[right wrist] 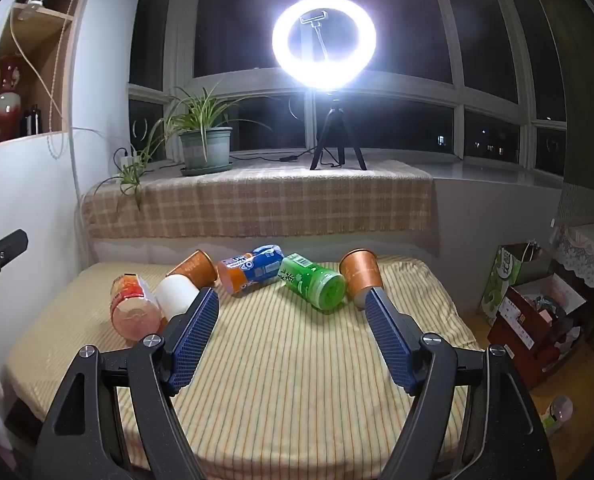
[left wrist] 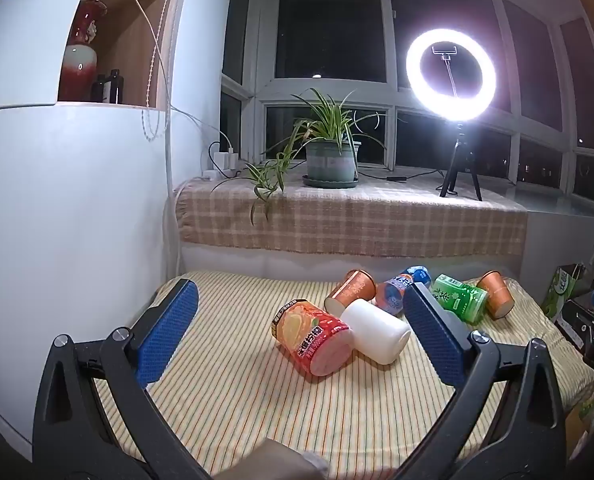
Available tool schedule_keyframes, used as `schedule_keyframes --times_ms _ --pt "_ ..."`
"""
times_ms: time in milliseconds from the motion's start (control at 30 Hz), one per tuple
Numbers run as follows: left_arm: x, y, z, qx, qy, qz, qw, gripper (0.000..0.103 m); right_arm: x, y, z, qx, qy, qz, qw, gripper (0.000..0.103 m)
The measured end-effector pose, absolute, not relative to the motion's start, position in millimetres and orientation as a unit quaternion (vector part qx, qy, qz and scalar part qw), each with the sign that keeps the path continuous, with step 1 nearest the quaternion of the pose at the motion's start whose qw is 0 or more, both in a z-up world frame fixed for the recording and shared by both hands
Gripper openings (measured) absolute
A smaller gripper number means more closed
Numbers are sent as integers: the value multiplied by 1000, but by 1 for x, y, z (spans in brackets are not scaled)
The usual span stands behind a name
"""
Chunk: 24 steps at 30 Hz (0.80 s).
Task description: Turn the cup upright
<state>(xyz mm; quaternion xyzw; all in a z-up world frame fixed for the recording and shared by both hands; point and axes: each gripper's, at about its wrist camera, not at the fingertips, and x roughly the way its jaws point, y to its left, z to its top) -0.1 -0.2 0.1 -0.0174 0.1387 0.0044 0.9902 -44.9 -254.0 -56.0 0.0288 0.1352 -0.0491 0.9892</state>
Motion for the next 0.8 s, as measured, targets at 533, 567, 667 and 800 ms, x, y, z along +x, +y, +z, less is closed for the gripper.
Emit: schedule_keyframes --times_ms 533,567,667,800 --pt "-1 3 7 -18 137 3 990 103 -39 -255 -56 28 140 -52 988 76" --pt "-2 3 7 -18 137 3 990 103 -39 -255 -56 28 140 -52 988 76" --pt "-2 3 7 -17 137 3 990 103 -40 -256 -56 28 140 -51 988 76" --pt "-1 3 7 -16 136 3 991 103 -39 -256 -56 29 141 -52 988 76"
